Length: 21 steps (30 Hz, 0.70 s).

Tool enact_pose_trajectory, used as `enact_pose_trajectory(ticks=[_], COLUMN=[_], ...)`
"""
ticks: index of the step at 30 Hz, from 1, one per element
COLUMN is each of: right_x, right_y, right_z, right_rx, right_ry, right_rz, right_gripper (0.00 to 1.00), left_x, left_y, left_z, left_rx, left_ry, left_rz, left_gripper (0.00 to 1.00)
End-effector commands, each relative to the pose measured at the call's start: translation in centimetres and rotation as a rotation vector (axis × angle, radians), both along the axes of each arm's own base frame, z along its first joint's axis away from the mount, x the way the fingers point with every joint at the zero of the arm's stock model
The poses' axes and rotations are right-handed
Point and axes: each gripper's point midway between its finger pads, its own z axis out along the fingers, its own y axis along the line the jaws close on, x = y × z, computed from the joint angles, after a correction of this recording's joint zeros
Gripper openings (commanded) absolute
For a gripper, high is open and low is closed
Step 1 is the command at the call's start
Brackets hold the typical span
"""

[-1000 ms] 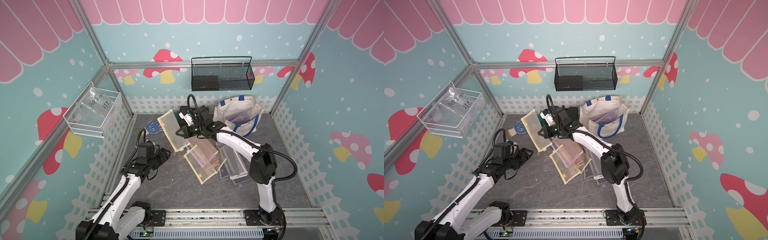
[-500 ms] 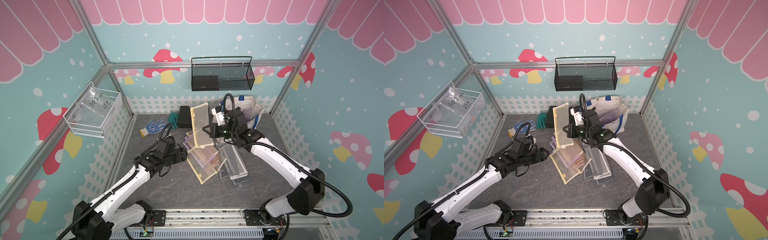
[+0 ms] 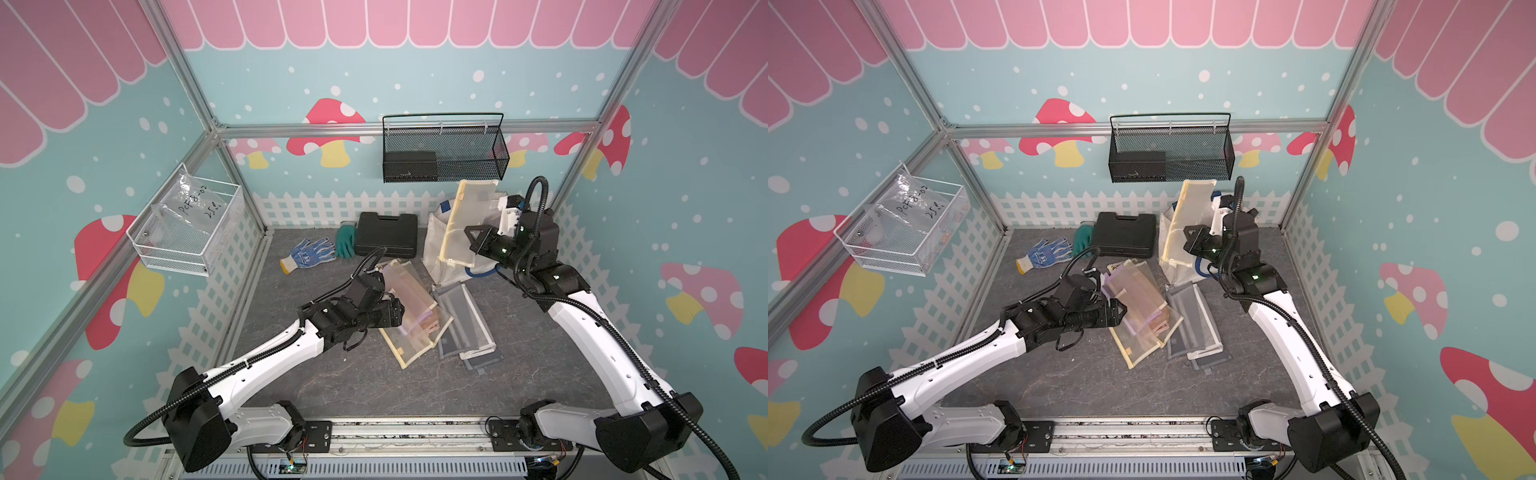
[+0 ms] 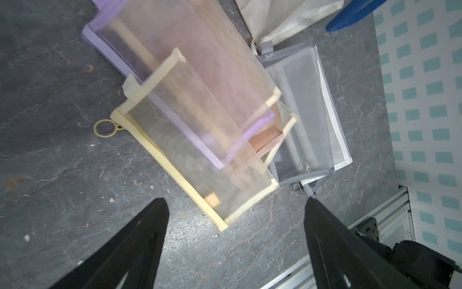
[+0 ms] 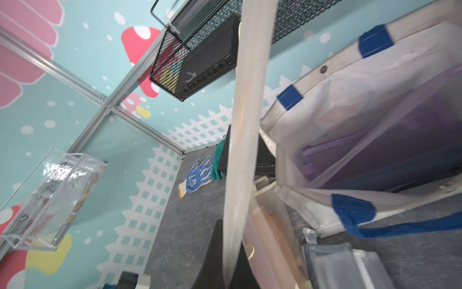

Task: Put the pencil pouch into the canvas bag
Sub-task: Pick up the pencil pouch from the center of the board, then place the pencil pouch in the canvas bag.

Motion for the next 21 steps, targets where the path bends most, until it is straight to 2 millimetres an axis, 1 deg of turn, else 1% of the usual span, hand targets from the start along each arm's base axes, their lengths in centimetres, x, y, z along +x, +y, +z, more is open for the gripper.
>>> enact_pose_trajectory(ticks=[1,5,7,12,17,21], right_x=[1.2,3.2,4.0,6.1,8.3,9.8], right_y=[-2.7,-5.0,-5.9,-6.8,-6.9,-7.2], right_z=[1.5,1.9,2.0,1.7,-0.2,-2.2], right_rx=[0.033,0.057,0.07,0.08,0.132,0.175], right_ry=[-0.014,-0.021,-0.023,-0.016,0.02,0.053], right_rz=[-0.093,-0.16,-0.191,-0.241,-0.274,-0.313], right_gripper=[0.0,0.0,0.0,0.0,0.0,0.0], left_x=[0.1,-0.4,-0.6,-0.7,-0.8,-0.7], left_y=[-1.5,-2.4,-2.6,-2.2,-1.7,-1.4], left_z=[1.7,1.8,1.9,2.3,2.6,2.8], left_rx=[-0.001,0.005,0.008,0.007,0.004,0.01], left_ry=[-0.069,-0.081,-0.086,-0.103,-0.114,-0.125], left_rz=[-0.018,-0.039,-0.044,-0.03,-0.016,-0.007], left_gripper=[0.87,0.87,0.87,0.87,0.87,0.87])
